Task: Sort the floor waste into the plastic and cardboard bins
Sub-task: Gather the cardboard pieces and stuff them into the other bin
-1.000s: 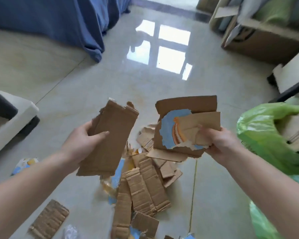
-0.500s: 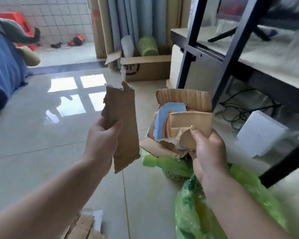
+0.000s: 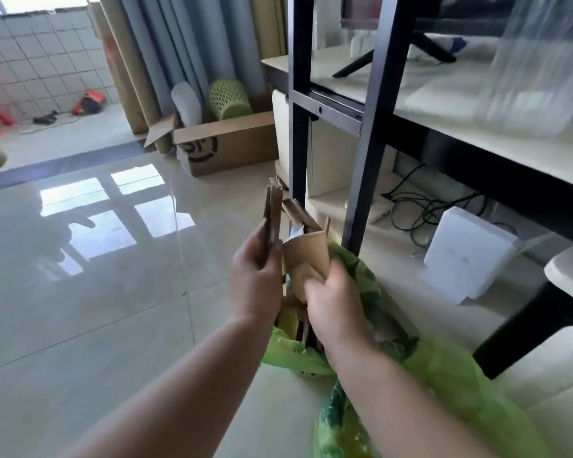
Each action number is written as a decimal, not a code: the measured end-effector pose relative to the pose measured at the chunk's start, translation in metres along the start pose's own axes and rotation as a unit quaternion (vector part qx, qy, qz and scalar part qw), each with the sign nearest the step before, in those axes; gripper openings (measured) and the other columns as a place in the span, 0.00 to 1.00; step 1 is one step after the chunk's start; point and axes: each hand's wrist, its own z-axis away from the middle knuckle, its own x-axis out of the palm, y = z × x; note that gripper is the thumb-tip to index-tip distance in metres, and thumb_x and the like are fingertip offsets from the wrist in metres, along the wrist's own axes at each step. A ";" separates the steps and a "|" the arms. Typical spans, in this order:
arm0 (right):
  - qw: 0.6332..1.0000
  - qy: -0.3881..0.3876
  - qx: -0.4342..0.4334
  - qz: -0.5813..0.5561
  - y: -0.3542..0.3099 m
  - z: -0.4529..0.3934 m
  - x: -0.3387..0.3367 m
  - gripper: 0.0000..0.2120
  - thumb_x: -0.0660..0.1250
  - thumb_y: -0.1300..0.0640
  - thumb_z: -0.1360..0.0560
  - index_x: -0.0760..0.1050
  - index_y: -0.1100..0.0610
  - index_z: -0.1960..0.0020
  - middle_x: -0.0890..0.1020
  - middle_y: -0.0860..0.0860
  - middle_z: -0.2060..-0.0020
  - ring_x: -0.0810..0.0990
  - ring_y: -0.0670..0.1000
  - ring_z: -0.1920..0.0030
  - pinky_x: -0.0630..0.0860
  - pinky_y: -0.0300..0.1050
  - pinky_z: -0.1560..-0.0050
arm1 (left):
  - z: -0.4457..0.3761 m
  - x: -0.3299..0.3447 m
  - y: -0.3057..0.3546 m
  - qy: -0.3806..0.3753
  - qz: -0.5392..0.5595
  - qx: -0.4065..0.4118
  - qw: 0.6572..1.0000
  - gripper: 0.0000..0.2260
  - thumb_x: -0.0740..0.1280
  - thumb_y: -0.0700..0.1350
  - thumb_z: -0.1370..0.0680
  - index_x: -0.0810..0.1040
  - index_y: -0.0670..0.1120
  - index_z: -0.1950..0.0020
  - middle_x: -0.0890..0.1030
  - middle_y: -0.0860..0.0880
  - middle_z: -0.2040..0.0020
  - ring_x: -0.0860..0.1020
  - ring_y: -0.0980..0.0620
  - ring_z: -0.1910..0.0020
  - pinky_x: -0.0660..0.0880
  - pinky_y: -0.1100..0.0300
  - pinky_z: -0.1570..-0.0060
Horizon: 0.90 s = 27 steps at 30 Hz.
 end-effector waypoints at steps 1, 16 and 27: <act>1.000 -0.018 0.001 0.018 0.004 -0.001 0.002 0.12 0.61 0.58 0.24 0.71 0.49 0.42 0.77 0.43 0.62 0.74 0.39 0.62 0.68 0.25 0.70 | 0.002 0.002 -0.008 -0.021 0.003 -0.008 1.000 0.15 0.64 0.41 0.24 0.79 0.62 0.49 0.83 0.60 0.54 0.79 0.62 0.54 0.76 0.63 0.50; 0.940 -0.078 -0.054 0.329 0.029 -0.016 0.002 0.32 0.58 0.58 0.22 0.45 0.51 0.24 0.77 0.56 0.39 0.78 0.57 0.44 0.76 0.50 0.50 | 0.005 -0.015 -0.061 -0.142 0.030 -0.191 0.971 0.18 0.66 0.45 0.24 0.73 0.56 0.35 0.81 0.60 0.45 0.80 0.58 0.46 0.75 0.54 0.42; 0.927 -0.074 -0.022 0.368 0.037 -0.024 0.001 0.28 0.65 0.53 0.25 0.57 0.57 0.29 0.75 0.56 0.38 0.76 0.56 0.41 0.76 0.49 0.49 | -0.005 -0.019 -0.055 -0.136 -0.243 -0.181 0.943 0.24 0.71 0.55 0.29 0.75 0.47 0.36 0.82 0.49 0.49 0.81 0.52 0.56 0.79 0.58 0.55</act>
